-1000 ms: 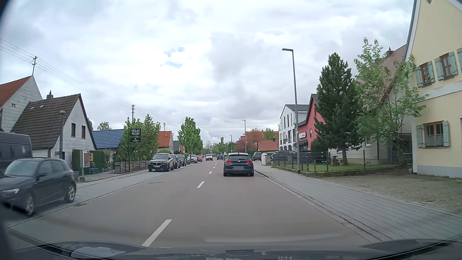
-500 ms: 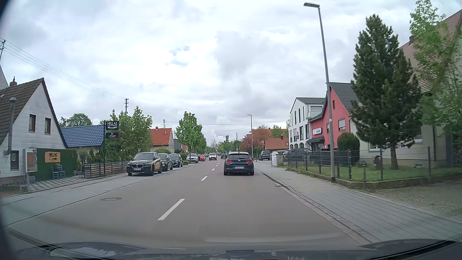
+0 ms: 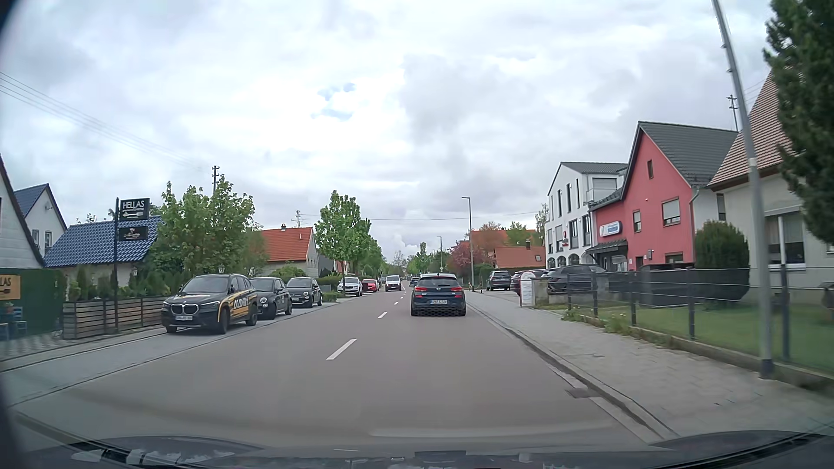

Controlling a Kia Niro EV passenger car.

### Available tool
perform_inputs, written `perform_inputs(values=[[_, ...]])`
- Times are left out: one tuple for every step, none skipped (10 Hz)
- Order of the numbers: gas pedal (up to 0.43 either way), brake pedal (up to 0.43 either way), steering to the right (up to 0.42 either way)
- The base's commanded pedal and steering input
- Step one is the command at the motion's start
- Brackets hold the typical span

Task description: Follow the waypoints while adhering to traffic rules and regulations

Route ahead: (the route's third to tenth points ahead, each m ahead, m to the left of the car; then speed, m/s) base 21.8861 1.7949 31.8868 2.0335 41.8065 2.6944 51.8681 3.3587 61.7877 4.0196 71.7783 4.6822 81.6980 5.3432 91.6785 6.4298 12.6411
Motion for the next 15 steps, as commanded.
perform_inputs(values=[[0.177, 0.006, -0.024], [0.177, 0.012, -0.020], [0.177, 0.012, -0.016], [0.177, 0.006, -0.014], [0.177, 0.012, -0.013], [0.177, 0.012, -0.012], [0.177, 0.012, -0.011], [0.169, 0.012, -0.010], [0.169, 0.012, -0.009], [0.169, 0.012, -0.006], [0.169, 0.012, -0.002], [0.157, 0.006, -0.001], [0.157, 0.012, 0.000], [0.157, 0.012, 0.000], [0.157, 0.006, 0.000]])
